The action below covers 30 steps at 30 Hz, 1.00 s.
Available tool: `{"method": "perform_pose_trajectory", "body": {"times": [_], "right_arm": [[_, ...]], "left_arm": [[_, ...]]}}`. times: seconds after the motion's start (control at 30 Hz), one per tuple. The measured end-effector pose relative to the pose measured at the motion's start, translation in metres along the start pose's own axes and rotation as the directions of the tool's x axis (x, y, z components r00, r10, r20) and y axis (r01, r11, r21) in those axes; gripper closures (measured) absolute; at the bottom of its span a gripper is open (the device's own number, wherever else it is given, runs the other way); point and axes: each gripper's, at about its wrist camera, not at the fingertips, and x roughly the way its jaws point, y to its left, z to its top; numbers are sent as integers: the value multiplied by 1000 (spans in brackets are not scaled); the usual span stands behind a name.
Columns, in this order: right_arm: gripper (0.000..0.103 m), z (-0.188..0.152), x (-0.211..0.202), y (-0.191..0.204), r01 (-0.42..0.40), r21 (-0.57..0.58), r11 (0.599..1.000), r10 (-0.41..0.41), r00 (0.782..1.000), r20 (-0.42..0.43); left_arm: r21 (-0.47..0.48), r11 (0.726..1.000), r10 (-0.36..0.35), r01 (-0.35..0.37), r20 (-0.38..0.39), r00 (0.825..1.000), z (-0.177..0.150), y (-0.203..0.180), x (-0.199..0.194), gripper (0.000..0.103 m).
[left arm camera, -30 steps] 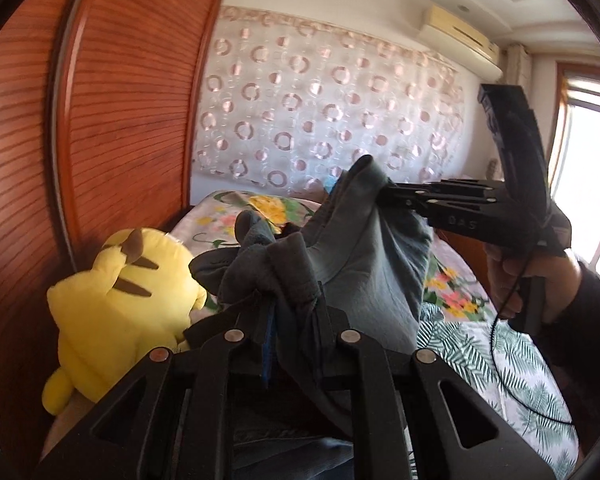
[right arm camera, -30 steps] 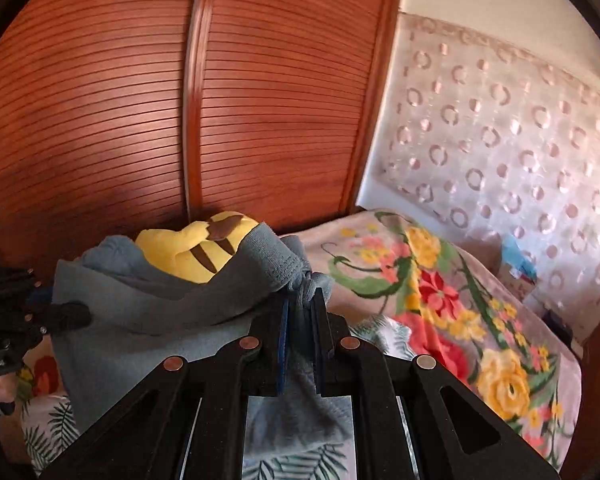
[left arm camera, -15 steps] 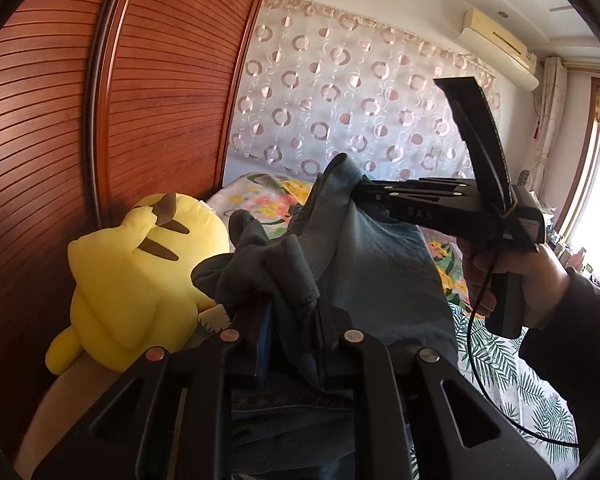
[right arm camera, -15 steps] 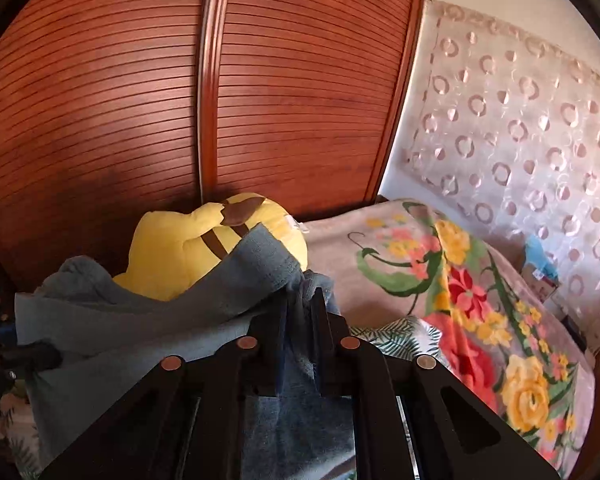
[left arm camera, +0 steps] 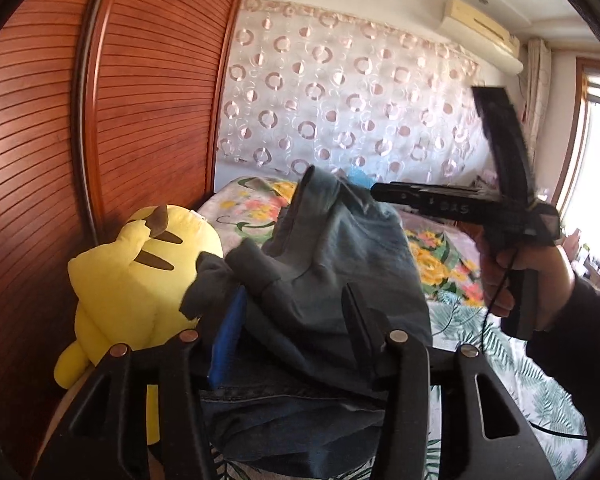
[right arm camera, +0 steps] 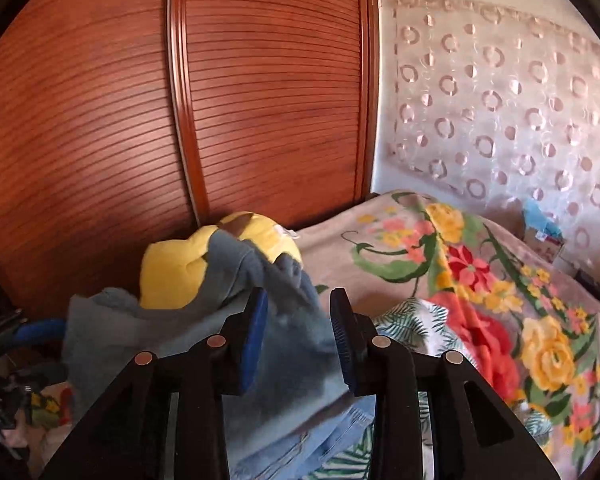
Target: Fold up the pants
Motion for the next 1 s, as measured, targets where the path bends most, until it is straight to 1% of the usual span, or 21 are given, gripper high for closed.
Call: {"method": "perform_pose_trajectory", "body": {"times": [0.07, 0.13, 0.23, 0.3, 0.4, 0.53, 0.73, 0.8, 0.93, 1.0], "right_arm": [[69, -8, 0, -1, -15, 6, 1000, 15, 1000, -12], [69, -16, 8, -5, 1, -1, 1000, -2, 999, -46], [69, -24, 21, -16, 37, 21, 999, -35, 996, -82], [69, -28, 27, -20, 37, 44, 998, -33, 995, -90], [69, -27, 27, -13, 53, 45, 998, -49, 995, -85], [69, -28, 7, 0, 68, 78, 995, -64, 996, -55], [69, -46, -27, 20, 86, 101, 991, -84, 996, -27], [69, -53, -42, 26, 86, 118, 989, -85, 996, -13], [69, -63, -69, 35, 97, 136, 986, -98, 995, -3], [69, -69, -84, 39, 104, 142, 984, -105, 994, 5]], "left_arm": [[15, 1000, 11, -11, -23, 1000, -5, -1, 6, 52], [17, 1000, 24, -23, -52, 998, -11, 0, 13, 52], [19, 999, 38, -36, -86, 996, -20, 3, 22, 52], [17, 999, 36, -34, -103, 994, -25, 5, 26, 52], [19, 999, 36, -34, -113, 993, -25, 5, 27, 52], [29, 999, 44, -41, -109, 993, -22, 2, 19, 52], [70, 996, 54, -48, -96, 994, -17, -6, 0, 51], [80, 996, 55, -48, -92, 994, -17, -8, -5, 47], [105, 994, 37, -30, -70, 997, -15, -18, -20, 27], [122, 992, 33, -26, -58, 998, -13, -24, -28, 25]]}}
